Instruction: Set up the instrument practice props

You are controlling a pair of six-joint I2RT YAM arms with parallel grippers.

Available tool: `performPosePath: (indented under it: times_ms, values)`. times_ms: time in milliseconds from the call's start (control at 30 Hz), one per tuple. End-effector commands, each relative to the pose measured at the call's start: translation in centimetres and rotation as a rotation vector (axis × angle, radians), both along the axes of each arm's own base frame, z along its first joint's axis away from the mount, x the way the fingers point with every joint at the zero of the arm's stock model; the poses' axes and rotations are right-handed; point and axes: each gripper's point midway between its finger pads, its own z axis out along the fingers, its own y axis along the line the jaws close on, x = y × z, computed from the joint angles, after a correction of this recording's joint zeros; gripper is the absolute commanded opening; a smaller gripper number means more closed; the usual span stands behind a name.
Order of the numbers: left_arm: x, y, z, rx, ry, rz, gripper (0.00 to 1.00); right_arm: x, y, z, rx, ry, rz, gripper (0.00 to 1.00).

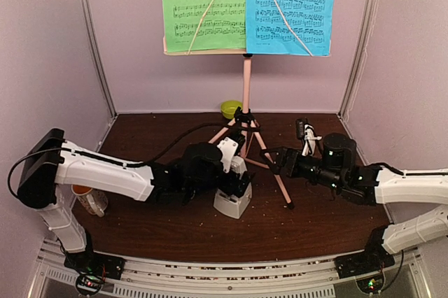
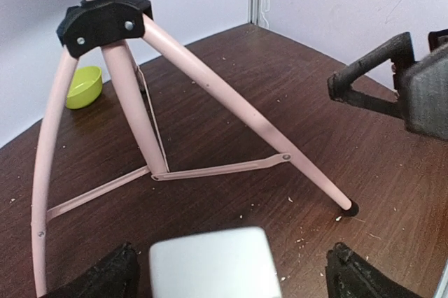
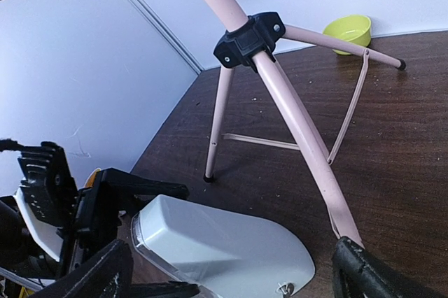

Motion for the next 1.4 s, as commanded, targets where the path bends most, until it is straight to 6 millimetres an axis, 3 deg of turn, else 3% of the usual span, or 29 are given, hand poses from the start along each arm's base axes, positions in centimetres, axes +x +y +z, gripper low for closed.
performPosePath:
  times_ms: [0, 267, 700, 833, 1067, 1367]
  values:
    - [-0.8, 1.1, 3.6, -0.1, -0.069, -0.053, 0.95, 0.6, 0.7, 1.0, -0.013, -0.025, 0.009, 1.0]
    - [-1.1, 2.9, 2.5, -0.12, -0.035, -0.012, 0.9, 1.7, 2.2, 1.6, -0.055, -0.017, 0.019, 0.97]
    - [-0.5, 0.9, 1.5, -0.059, -0.025, -0.044, 0.88, 1.7, 3.1, 1.1, -0.051, 0.007, 0.047, 0.96]
    - [-0.4, 0.6, 1.0, -0.055, -0.008, -0.148, 0.84, 1.6, 3.2, 1.0, -0.052, 0.01, 0.056, 0.96]
    - [-0.4, 2.0, 1.5, -0.08, -0.069, -0.318, 0.68, 1.5, 3.3, 0.9, -0.055, 0.01, 0.067, 0.96]
    - [-3.4, 1.6, 1.9, 0.007, -0.221, -0.639, 0.65, 1.5, 4.0, 0.8, -0.05, 0.017, 0.091, 0.96]
